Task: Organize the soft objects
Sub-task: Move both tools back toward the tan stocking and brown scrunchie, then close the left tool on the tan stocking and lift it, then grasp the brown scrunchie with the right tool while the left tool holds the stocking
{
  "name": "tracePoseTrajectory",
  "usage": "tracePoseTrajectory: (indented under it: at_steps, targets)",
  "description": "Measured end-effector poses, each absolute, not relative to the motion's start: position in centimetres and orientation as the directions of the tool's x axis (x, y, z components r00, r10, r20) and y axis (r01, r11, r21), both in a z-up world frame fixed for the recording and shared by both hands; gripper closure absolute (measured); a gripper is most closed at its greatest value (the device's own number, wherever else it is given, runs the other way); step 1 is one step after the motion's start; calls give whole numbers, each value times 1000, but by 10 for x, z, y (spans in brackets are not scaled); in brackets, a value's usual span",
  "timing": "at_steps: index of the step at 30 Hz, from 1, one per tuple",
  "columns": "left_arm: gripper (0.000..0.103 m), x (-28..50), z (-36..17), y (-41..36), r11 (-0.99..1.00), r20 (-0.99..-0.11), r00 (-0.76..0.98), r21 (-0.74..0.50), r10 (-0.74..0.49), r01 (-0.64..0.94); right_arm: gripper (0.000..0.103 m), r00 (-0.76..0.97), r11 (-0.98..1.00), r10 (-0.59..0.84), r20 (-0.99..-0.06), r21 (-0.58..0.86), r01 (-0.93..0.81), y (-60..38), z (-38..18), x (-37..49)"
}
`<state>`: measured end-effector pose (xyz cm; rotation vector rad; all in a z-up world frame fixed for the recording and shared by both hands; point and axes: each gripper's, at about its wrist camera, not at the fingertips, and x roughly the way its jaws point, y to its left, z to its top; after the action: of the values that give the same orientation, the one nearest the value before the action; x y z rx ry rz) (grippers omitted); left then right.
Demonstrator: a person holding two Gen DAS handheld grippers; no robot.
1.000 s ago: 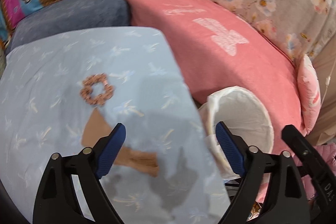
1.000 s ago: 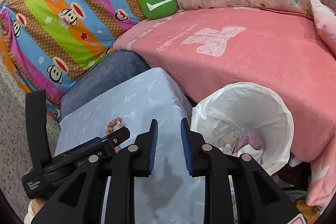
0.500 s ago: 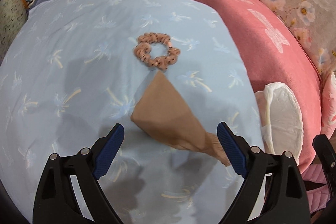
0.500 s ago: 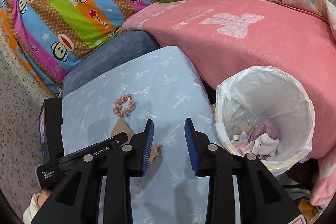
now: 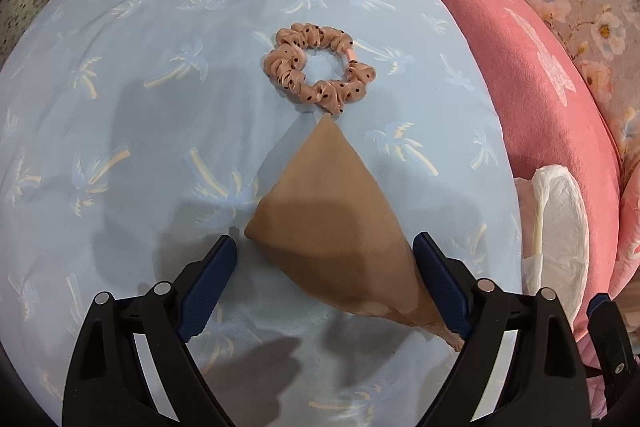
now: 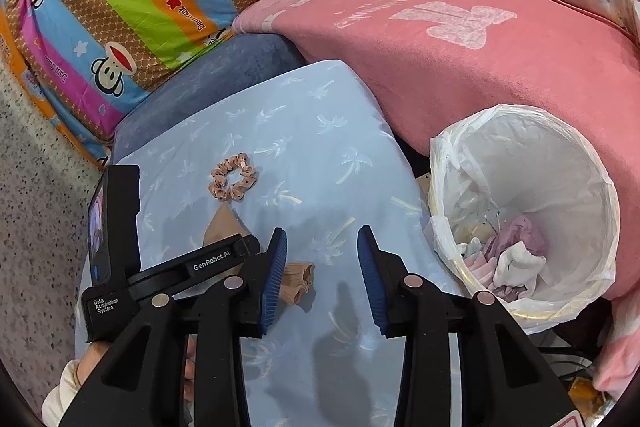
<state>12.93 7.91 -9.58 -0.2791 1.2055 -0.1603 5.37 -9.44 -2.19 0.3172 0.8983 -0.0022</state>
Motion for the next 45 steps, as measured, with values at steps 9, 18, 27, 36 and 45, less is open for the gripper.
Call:
tracePoseTrajectory:
  at_steps: [9, 18, 27, 36, 45]
  targets:
    - [78, 131, -94, 101, 955, -892, 357, -296, -276, -3, 66, 599, 959, 156, -785, 264, 97, -70, -30, 69]
    - [85, 135, -72, 135, 959, -864, 435, -283, -252, -8, 66, 570, 968, 190, -800, 251, 29, -27, -40, 105]
    - [85, 163, -54, 161, 980, -839, 521, -197, -156, -24, 66, 554, 969, 200, -808, 246, 9, 11, -56, 167]
    - [85, 189, -50, 172, 987, -831, 540, -163, -133, -7, 66, 536, 977, 159, -829, 211, 36, 26, -79, 223]
    - [85, 202, -58, 163, 984, -839, 521, -175, -159, 18, 76, 479, 981, 124, -869, 181, 74, 24, -113, 242]
